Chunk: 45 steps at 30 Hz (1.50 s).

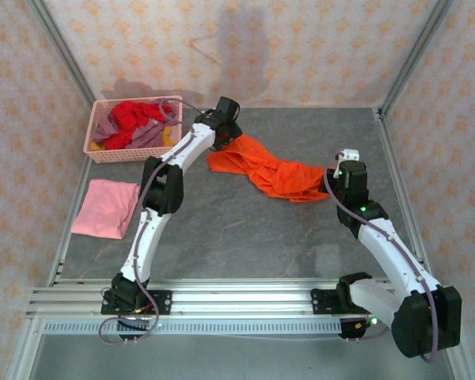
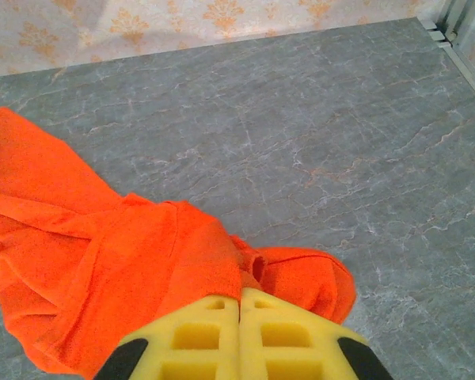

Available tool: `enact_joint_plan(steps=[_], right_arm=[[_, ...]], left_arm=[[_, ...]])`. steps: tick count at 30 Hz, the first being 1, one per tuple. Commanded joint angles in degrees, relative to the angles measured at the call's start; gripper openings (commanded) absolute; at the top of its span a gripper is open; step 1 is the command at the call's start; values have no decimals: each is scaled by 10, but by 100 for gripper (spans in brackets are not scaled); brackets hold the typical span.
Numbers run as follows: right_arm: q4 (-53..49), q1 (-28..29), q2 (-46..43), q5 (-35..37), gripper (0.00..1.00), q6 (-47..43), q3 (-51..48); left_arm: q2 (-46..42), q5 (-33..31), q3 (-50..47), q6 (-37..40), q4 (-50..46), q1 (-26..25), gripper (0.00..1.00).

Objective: Fold and stack the t-shirts

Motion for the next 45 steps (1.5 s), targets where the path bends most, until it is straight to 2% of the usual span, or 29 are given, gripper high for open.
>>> enact_joint_plan(steps=[1,2,8,13,19,25,28,34,40,45], right_arm=[[2,0,-4,-9,0,10,0],[1,0,-5,-8,0,10,0],[-2,0,-8,-5,0,11,3],[2,0,-8,4,0,16,26],[11,-1,-5,22,0,9,105],[-3,-7,6,39,0,-19,232],[-14,-9,-2,51,0,-26,284],[-15,-9,-72,42,0,-11,311],[-47,-10,-154,18,0,9,299],[-65,-10,-141,13,0,2,305]], left_arm=[[28,34,44,-32,-42,15,59],[33,40,46,-36,-39,16,53],[33,54,50,-31,-25,21,0],[5,59,52,-11,-23,24,0],[-87,27,60,35,-33,27,0],[-148,14,168,83,-107,45,0],[-204,-4,174,111,-125,53,0],[-346,-40,90,158,-128,54,0],[-508,-44,-84,174,-86,54,0],[-532,-51,-126,185,-84,54,0]])
